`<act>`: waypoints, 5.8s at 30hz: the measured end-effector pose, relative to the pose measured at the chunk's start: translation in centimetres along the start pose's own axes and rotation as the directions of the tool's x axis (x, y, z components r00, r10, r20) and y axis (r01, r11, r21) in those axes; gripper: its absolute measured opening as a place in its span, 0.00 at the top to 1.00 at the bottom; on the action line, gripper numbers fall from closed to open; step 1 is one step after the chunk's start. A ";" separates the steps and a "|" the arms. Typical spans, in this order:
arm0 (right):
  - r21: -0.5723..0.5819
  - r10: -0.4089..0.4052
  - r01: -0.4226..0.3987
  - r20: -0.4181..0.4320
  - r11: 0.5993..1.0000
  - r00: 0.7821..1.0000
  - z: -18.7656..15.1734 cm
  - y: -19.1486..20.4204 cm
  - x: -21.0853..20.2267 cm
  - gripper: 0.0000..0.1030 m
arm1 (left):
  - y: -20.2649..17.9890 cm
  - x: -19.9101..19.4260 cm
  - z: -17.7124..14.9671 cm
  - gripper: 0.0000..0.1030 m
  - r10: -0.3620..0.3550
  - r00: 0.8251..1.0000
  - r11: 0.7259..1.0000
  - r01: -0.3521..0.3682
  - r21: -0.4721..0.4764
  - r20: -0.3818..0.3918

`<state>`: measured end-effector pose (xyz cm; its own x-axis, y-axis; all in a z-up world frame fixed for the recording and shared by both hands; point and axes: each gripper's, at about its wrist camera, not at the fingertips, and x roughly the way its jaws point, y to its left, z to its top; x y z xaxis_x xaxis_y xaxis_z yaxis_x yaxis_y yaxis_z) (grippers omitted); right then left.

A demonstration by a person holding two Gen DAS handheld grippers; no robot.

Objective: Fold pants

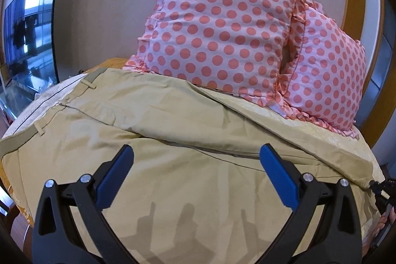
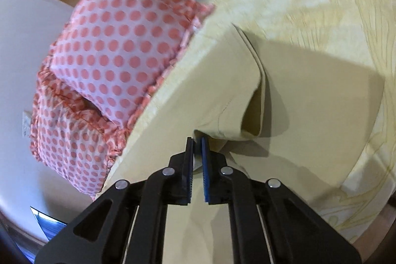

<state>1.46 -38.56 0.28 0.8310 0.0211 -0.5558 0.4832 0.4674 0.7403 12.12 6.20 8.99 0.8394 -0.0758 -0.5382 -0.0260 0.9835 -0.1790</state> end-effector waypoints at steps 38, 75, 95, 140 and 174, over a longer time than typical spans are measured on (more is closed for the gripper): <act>-0.092 0.185 -0.166 0.273 0.982 0.944 3.9 0.4 -6.4 0.99 | 7.1 20.2 9.1 0.33 -0.167 0.921 0.941 0.043 -0.336 -0.351; -0.051 0.017 -0.006 0.224 0.999 0.974 2.5 -6.9 -8.6 0.99 | 10.1 -8.1 -10.3 0.95 -0.020 0.995 0.984 0.003 -0.180 -0.093; -0.219 -0.192 0.259 0.285 0.941 0.939 5.9 -3.8 -9.9 0.41 | 11.0 -15.9 -9.4 0.21 0.054 0.996 0.998 -0.052 -0.035 0.064; -0.198 -0.239 0.278 0.199 0.940 0.950 3.7 -6.3 -9.8 0.49 | 3.2 -5.3 -8.8 0.13 -0.102 0.993 0.982 0.109 0.156 -0.052; -0.598 0.392 -0.548 -0.383 0.584 0.836 -17.0 21.4 0.4 0.97 | 13.6 -8.1 -7.5 0.12 0.014 0.999 0.987 -0.008 -0.161 0.034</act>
<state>7.45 -13.50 9.45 0.7789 0.5399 -0.3192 -0.3382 0.7901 0.5112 0.91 18.90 4.69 0.8572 -0.0563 -0.5119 -0.1201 0.9448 -0.3049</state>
